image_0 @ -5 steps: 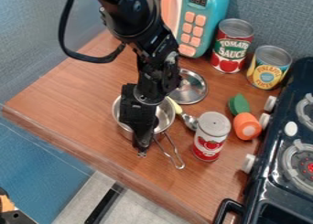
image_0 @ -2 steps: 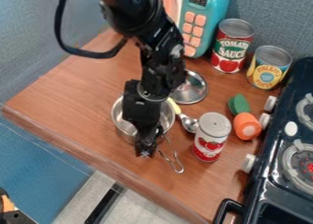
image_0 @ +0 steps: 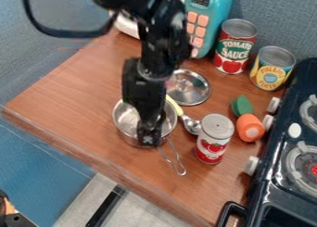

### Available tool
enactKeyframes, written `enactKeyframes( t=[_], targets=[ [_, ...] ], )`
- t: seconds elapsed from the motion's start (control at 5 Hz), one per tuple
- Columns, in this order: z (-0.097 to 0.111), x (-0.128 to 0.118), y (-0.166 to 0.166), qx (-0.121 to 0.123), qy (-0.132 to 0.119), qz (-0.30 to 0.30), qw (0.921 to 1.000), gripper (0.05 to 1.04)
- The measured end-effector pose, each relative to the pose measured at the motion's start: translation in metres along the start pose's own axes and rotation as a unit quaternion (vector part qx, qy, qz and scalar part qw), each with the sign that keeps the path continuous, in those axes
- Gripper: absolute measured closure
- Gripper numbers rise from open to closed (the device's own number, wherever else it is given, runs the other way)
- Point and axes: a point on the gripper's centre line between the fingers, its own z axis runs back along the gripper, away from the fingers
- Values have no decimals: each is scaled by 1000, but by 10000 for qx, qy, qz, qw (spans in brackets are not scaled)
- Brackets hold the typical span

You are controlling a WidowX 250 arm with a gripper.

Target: Move the silver pot to the bottom of the table

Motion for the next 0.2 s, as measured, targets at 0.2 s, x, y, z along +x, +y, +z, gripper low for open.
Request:
enactKeyframes(
  t=[0.2],
  targets=[
    [1,0,0,-13,8,1,10000,83]
  ],
)
